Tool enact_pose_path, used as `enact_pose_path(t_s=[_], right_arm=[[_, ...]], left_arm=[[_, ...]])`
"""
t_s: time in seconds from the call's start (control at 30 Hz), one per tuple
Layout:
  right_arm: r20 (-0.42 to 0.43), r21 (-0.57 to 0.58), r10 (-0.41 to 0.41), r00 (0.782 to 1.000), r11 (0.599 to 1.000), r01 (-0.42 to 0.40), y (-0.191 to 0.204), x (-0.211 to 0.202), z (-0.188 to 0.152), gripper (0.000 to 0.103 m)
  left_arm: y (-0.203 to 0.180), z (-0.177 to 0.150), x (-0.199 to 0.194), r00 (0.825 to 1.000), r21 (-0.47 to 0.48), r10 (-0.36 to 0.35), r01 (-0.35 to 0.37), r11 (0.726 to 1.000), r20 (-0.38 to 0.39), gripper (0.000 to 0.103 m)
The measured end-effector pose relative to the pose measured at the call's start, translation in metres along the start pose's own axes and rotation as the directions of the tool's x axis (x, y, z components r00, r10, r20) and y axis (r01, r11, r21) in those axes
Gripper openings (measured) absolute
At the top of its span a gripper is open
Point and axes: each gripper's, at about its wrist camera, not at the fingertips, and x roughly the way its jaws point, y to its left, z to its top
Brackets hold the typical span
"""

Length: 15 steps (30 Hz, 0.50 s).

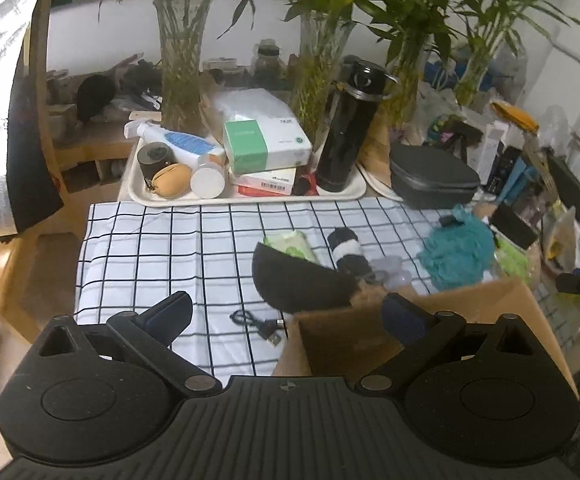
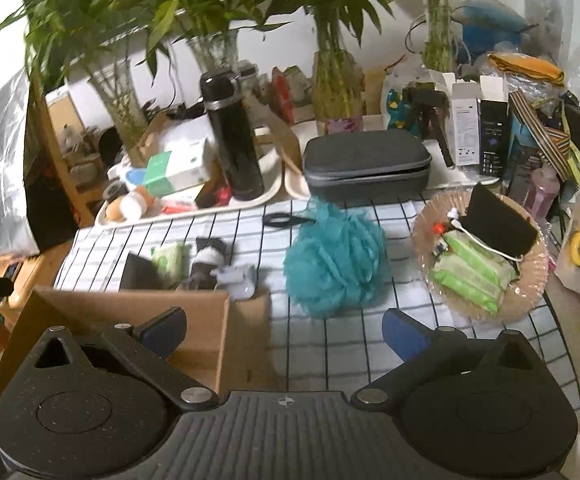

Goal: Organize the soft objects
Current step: 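Move the right tool to the teal loofah while the left tool grasps the black foam sponge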

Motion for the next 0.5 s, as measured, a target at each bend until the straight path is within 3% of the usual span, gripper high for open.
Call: enact_pose_path(t_s=[0.23, 0.4, 0.5], right_arm=[[0.022, 0.016, -0.056, 0.998, 0.998, 0.056, -0.017, 0.036, 0.013, 0.103], [0.056, 0.077, -0.058, 0.997, 0.996, 0.054, -0.034, 0.052, 0.014, 0.103], [0.053, 0.110, -0.059, 0.997, 0.993, 0.052, -0.044, 0.059, 0.016, 0.103]], left_arm=[[0.032, 0.021, 0.040, 0.999, -0.130, -0.053, 0.052, 0.990, -0.003, 0.103], [0.055, 0.028, 0.087, 0.988, -0.243, -0.143, 0.127, 0.962, -0.053, 0.103], [0.064, 0.034, 0.113, 0.979, -0.287, -0.173, 0.136, 0.948, -0.108, 0.103]])
